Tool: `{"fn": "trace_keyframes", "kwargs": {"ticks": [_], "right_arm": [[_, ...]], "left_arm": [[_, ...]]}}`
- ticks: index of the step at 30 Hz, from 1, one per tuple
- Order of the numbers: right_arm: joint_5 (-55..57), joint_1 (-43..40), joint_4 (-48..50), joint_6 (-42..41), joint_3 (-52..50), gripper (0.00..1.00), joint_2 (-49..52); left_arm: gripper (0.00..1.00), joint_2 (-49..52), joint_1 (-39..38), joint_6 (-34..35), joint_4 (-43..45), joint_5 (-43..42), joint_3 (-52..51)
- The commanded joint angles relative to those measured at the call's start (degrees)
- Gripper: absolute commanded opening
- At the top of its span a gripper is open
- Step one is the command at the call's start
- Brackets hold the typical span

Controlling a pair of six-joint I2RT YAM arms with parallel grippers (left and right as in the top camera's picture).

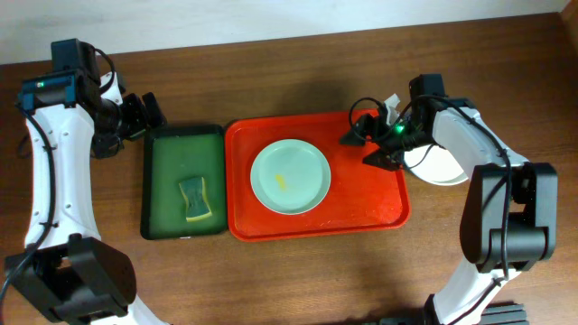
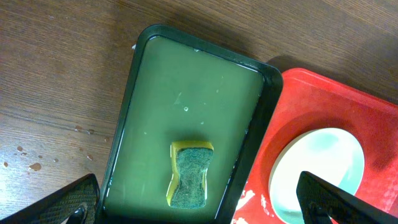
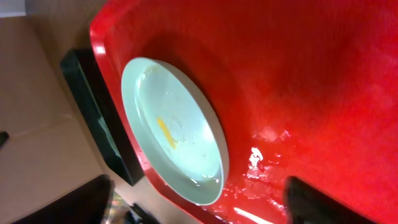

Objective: Clean dirty plates on tray and stack at the side
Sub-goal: 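Drag the back plate forward to the red tray center, then lower the left gripper into the green tray and grasp the sponge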

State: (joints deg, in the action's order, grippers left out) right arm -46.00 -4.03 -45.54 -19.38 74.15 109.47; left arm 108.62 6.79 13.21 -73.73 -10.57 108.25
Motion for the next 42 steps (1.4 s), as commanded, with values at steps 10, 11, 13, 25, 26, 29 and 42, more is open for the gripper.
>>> {"fn": "trace_keyframes", "kwargs": {"ticks": [10, 11, 13, 25, 26, 29, 42], "right_arm": [[29.18, 13.07, -0.24, 7.56, 0.92, 0.56, -0.98], [29.4, 15.15, 1.31, 7.58, 0.9, 0.56, -0.72], [33.62, 18.08, 2.89, 6.6, 0.85, 0.51, -0.11], [36.52, 20.26, 6.51, 4.94, -2.93, 0.3, 1.7], [35.95, 20.24, 6.78, 4.94, -2.93, 0.31, 1.7], [34.4, 20.26, 6.99, 2.36, -2.93, 0.3, 1.7], [36.33, 18.62, 5.05, 2.36, -3.04, 0.04, 1.03]], "left_arm": [[0.99, -0.85, 0.02, -0.7, 0.07, -0.59, 0.98], [0.99, -0.85, 0.02, -0.7, 0.07, -0.59, 0.98], [0.99, -0.85, 0.02, -0.7, 0.07, -0.59, 0.98], [0.99, -0.85, 0.02, -0.7, 0.07, -0.59, 0.98], [0.99, -0.85, 0.02, -0.7, 0.07, -0.59, 0.98], [0.99, -0.85, 0.02, -0.7, 0.07, -0.59, 0.98], [0.99, -0.85, 0.02, -0.68, 1.27, -0.61, 0.98]]}}
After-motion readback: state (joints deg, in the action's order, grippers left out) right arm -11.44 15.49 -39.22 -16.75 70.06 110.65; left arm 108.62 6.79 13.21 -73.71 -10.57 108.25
